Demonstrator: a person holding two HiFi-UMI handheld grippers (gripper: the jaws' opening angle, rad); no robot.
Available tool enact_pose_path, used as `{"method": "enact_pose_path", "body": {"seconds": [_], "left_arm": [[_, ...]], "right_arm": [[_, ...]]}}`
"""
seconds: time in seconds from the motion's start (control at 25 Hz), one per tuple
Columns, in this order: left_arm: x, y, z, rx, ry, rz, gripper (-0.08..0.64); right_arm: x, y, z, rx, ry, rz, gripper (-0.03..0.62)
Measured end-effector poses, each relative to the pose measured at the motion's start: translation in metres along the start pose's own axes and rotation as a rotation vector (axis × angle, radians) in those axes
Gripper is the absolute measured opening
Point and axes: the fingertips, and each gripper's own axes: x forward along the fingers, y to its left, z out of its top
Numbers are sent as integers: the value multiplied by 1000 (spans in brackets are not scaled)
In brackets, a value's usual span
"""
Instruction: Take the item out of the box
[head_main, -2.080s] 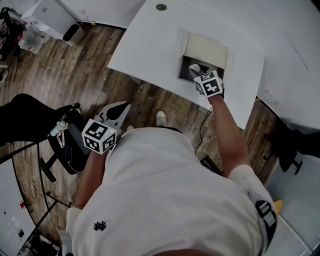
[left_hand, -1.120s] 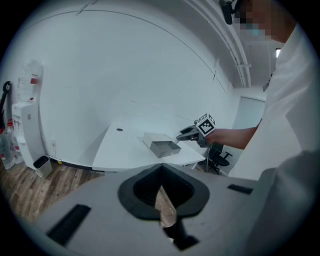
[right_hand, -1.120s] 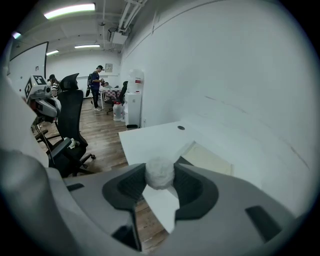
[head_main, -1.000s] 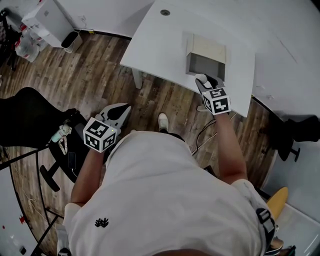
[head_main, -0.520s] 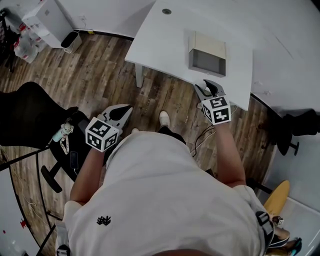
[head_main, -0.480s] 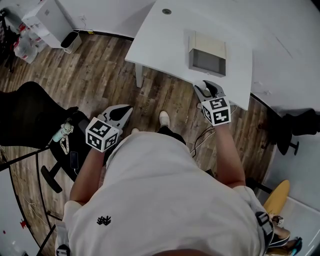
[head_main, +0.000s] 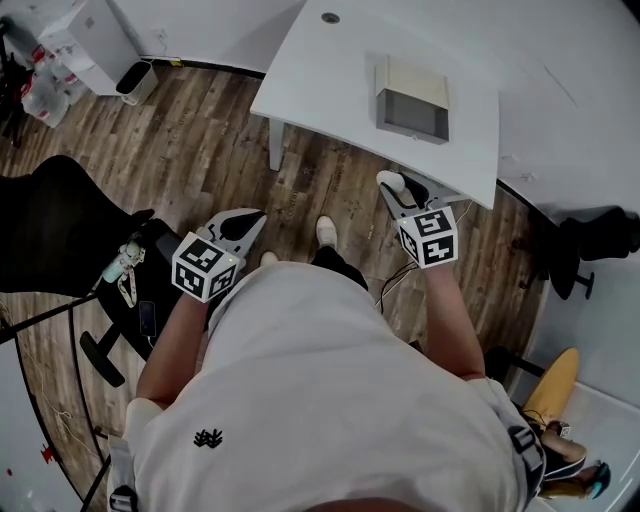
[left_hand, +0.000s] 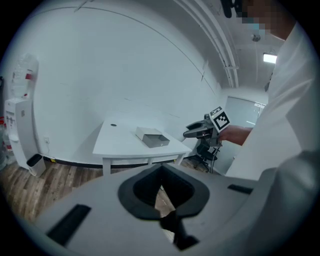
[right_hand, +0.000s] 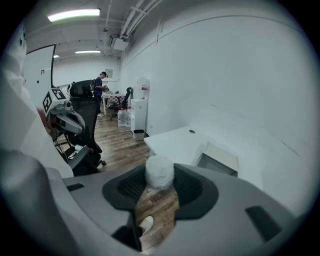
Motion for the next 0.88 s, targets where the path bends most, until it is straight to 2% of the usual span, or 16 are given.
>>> {"method": "enact_pose_path", "body": {"seconds": [0.88], "left_arm": [[-3, -8, -5, 10, -14, -24, 6]], "right_arm": [[-18, 25, -11, 18, 3, 8, 166]]}}
